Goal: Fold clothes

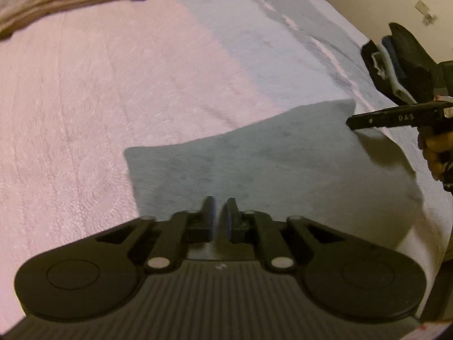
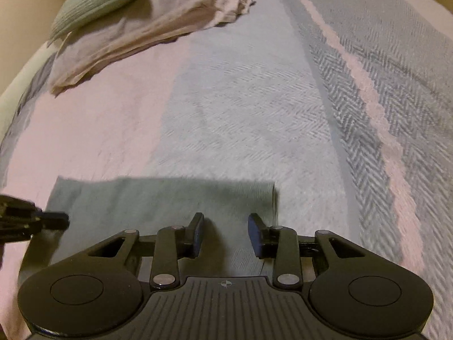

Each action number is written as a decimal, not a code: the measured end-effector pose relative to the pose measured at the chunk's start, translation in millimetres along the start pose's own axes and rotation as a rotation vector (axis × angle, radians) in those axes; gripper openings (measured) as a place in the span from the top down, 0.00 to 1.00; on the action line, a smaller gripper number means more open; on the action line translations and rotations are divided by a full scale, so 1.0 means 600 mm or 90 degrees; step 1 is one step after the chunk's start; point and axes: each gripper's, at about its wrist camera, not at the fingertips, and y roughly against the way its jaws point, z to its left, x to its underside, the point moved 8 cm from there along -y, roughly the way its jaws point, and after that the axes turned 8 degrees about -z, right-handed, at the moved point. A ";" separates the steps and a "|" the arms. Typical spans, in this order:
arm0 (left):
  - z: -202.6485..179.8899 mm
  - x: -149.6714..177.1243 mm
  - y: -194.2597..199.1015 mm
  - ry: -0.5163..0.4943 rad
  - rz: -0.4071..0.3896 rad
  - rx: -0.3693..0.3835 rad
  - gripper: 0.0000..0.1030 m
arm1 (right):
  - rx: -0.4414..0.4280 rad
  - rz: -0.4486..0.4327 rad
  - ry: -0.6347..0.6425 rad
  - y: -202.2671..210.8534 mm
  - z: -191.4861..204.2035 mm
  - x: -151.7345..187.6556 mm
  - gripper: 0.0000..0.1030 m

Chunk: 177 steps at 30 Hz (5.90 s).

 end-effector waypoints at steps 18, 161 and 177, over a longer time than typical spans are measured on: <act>0.081 -0.034 -0.001 0.002 -0.028 -0.031 0.96 | -0.081 -0.016 0.078 0.050 0.182 0.087 0.66; -0.131 0.259 0.087 -0.755 -0.050 -0.227 0.25 | 0.160 -0.048 0.948 0.106 0.141 0.343 0.42; -0.127 0.242 0.081 -0.834 0.018 -0.210 0.85 | 0.126 -0.041 0.904 0.150 0.193 0.294 0.79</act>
